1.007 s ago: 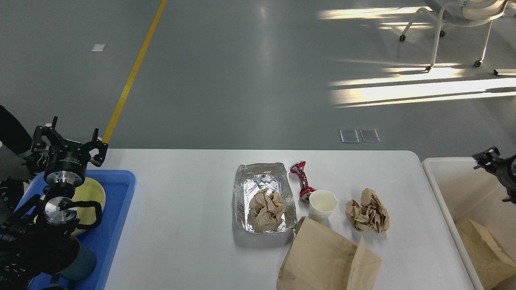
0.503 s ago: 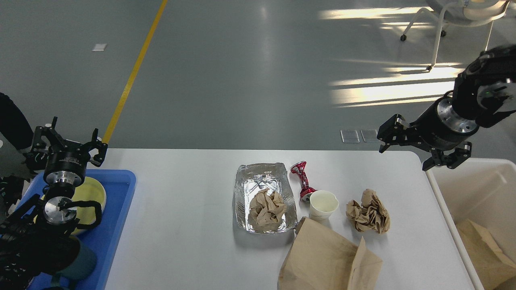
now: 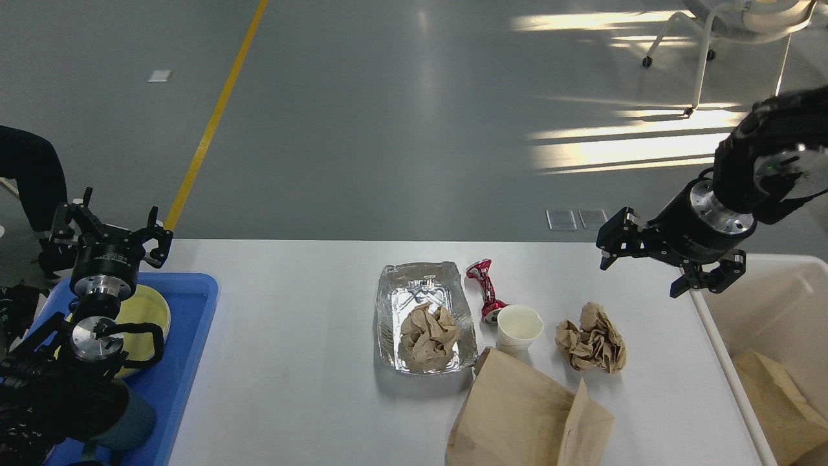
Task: Tidy desktop
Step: 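Reach the right gripper down to the crumpled brown paper and grasp it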
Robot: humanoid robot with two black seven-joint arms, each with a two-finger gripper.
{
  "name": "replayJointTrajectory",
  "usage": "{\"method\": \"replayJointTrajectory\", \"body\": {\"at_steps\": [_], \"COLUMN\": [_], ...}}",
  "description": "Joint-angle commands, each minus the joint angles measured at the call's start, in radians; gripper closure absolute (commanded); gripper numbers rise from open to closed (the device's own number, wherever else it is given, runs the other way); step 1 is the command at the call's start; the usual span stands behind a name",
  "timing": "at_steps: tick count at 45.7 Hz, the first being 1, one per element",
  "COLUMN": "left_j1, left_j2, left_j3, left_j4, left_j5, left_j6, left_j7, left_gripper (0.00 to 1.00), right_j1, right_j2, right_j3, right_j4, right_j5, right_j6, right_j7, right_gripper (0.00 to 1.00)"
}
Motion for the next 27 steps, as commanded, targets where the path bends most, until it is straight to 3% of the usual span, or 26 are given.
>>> {"method": "replayJointTrajectory", "body": {"at_steps": [1,7,27], "left_j1": [0.000,0.000,0.000], "left_j2": [0.000,0.000,0.000], "left_j3": [0.001,0.001,0.001], "left_j4": [0.000,0.000,0.000], "left_j5": [0.000,0.000,-0.001], "left_j6": [0.000,0.000,0.000], "left_j7": [0.000,0.000,0.000], "left_gripper": [0.04,0.04,0.04], "right_j1": [-0.166,-0.259,-0.460], "right_j2": [0.026,0.057,0.143], "right_j3": [0.042,0.089,0.187], "right_j4": [-0.021,-0.061,-0.259], "right_j5": [-0.003,-0.044,-0.097], "right_j6": [-0.185,-0.246,-0.254], "right_j7": [0.000,0.002,0.006], "right_gripper": [0.00,0.00,0.01]}}
